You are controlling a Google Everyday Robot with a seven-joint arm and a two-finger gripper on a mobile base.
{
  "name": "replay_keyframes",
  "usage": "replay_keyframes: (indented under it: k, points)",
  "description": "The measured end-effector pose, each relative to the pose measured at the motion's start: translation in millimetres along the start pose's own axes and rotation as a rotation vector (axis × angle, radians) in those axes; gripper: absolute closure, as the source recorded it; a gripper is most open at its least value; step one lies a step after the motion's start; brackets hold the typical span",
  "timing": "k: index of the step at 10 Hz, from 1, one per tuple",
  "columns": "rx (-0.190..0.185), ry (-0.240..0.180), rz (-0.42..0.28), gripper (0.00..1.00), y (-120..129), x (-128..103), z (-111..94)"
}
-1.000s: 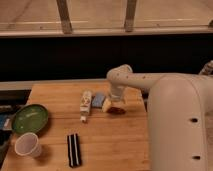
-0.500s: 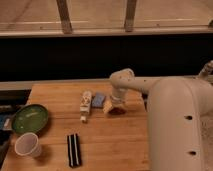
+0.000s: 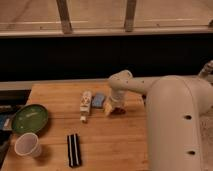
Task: Drag the pepper across the table
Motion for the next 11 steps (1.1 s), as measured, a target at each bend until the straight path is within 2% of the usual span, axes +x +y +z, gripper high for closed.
replay_keyframes:
  k: [4,5,6,8,11]
  points:
    - [0.018,-0.006,-0.013,0.9,4,5,-3]
    - [0.019,-0.011,-0.014,0.96,4,5,-5]
    - [0.02,-0.015,-0.014,1.0,5,6,-7]
    - [0.017,-0.027,-0.016,1.0,9,8,-17]
    - [-0.004,-0.031,-0.069,1.0,43,-3,-24]
